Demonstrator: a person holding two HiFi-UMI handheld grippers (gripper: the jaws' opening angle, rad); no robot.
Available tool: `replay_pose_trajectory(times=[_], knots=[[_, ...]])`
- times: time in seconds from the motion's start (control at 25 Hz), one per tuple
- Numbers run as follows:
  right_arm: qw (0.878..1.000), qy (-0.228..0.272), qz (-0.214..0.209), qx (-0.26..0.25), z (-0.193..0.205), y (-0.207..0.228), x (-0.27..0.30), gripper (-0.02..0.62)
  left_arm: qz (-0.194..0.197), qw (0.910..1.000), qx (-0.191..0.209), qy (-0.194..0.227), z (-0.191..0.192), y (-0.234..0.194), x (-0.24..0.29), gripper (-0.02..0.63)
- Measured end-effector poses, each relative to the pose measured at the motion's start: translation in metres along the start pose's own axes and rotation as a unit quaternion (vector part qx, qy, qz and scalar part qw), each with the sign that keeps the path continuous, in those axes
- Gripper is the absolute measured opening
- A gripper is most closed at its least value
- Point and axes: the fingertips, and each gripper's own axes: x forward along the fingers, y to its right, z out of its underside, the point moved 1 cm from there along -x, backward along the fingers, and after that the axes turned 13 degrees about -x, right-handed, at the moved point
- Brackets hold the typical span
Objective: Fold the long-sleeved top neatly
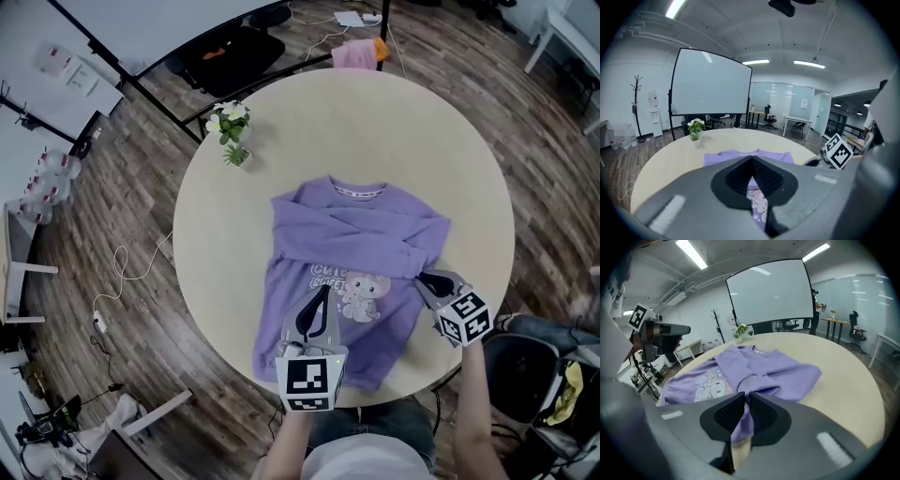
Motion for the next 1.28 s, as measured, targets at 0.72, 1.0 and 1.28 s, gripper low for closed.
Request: replay_pose_trajectory(times=[0.72,1.0,1.28], knots=[[0.996,0.022,0.084,0.028,0.009,-0.023,-0.043,0.103,-0.088,0.9950,0.000,0.047,-0.012,-0.036,-0.067,0.000],[0.995,0.050,0.082,0.003,-0.009,-0.081,-0.056,0.103,-0.117,0.9917,-0.001,0.053,0.005,-0.073,-0.101,0.000],[0.990,0.049,0.122,0.040,-0.004,-0.121,-0.052,0.103,-0.092,0.9954,0.009,0.023,0.032,-0.106,-0.115,0.000]])
